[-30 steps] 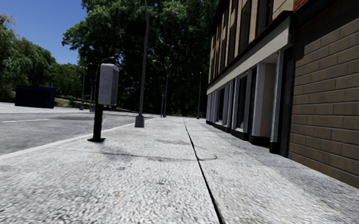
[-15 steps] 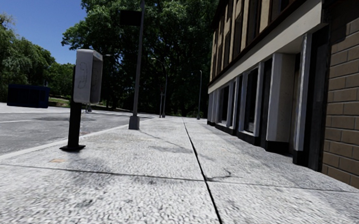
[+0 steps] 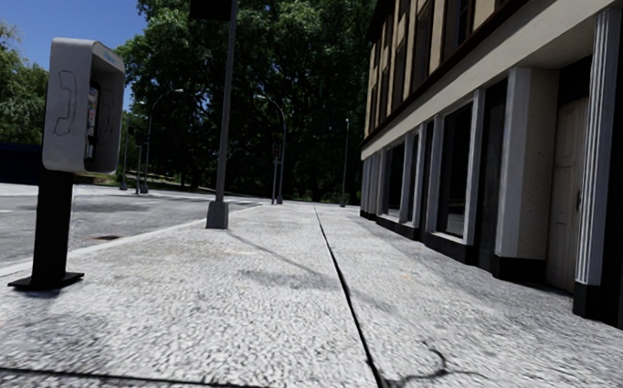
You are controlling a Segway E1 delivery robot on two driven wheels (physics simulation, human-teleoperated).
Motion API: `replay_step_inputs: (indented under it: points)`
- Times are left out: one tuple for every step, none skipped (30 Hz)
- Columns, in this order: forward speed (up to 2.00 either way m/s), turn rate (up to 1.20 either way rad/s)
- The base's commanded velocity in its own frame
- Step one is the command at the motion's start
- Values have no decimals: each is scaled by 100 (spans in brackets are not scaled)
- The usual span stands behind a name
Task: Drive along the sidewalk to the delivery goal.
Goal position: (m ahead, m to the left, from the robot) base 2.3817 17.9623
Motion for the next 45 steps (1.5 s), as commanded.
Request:
replay_step_inputs:
  points:
    - [200,0]
    - [200,0]
    - [200,0]
    - [200,0]
    - [200,0]
    - [200,0]
    - [200,0]
    - [200,0]
    - [200,0]
    - [200,-32]
    - [200,-84]
    - [200,-98]
    - [200,-103]
    - [200,-104]
    - [200,-6]
    - [200,0]
    - [200,0]
    - [200,0]
    - [200,0]
    - [200,0]
    - [200,0]
    - [200,0]
    - [200,0]
    - [200,0]
    - [200,0]
    - [200,0]
    - [200,0]
    - [200,0]
    - [200,0]
    - [200,0]
    - [200,0]
    - [200,0]
    - [200,0]
    - [200,27]
    - [200,43]
    - [200,47]
    - [200,2]
    - [200,2]
    - [200,0]
    - [200,0]
    - [200,0]
    - [200,0]
    - [200,0]
    - [200,0]
    - [200,0]
